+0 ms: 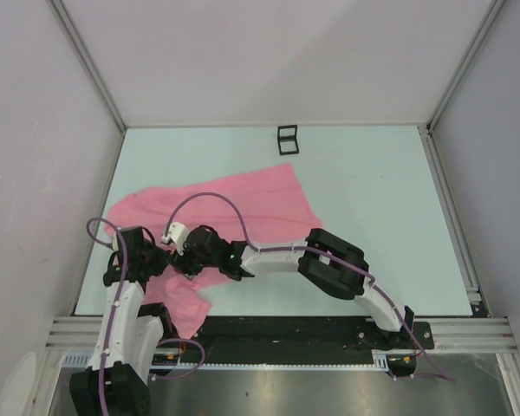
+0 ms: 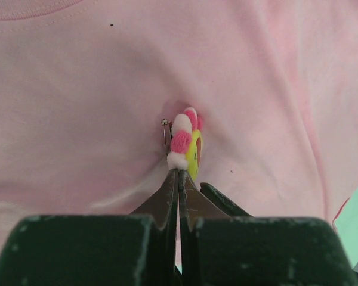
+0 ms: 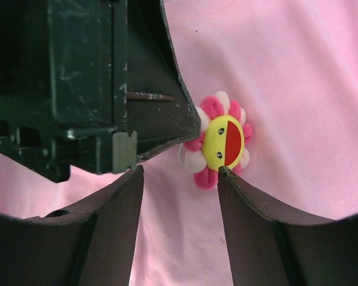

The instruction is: Remove the brooch from the garment

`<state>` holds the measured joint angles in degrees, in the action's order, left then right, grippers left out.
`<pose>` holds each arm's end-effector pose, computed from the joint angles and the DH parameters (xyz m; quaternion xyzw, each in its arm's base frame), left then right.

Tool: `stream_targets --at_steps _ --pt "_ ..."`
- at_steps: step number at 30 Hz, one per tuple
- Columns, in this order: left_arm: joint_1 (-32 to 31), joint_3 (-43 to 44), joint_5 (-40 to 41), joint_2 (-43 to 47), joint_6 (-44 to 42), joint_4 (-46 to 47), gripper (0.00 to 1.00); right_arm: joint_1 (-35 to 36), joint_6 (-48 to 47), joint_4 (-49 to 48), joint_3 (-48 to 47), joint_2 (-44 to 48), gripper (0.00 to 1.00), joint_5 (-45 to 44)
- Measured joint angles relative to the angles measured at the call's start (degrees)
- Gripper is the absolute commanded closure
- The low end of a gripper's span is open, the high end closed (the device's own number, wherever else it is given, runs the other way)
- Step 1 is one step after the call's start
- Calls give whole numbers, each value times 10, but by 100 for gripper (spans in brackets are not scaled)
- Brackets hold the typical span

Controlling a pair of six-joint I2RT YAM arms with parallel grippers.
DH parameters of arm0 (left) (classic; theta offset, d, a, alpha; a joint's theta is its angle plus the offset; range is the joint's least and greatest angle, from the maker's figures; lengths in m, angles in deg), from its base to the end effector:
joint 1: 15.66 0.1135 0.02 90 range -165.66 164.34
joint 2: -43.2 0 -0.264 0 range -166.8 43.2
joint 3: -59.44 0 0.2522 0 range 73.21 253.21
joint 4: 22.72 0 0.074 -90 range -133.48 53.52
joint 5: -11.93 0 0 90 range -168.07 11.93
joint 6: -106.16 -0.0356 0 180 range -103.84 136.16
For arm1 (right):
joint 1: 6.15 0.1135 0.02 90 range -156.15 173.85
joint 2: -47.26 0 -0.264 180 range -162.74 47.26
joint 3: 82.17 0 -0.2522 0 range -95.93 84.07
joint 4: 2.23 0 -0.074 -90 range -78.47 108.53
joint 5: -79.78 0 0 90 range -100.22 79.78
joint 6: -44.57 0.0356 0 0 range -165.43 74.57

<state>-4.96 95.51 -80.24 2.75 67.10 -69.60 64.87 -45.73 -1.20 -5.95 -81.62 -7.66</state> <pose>0.1370 0.0245 0.1801 -0.4779 0.8132 -0.1308 0.3052 0.1652 0.4851 0.1638 -0.5042 0.6825 0.3215 0.4203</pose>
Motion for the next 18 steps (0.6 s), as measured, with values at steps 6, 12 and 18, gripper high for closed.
stream_targets --at_steps 6,12,18 --pt "0 0 -2 3 0 -2 100 2 0 -2 -10 -12 53 -8" --pt "2 0 -4 6 0 -3 100 3 3 0 -19 -28 69 -21" --pt "4 0 -1 14 2 -2 100 6 14 1 -23 -29 80 -48"
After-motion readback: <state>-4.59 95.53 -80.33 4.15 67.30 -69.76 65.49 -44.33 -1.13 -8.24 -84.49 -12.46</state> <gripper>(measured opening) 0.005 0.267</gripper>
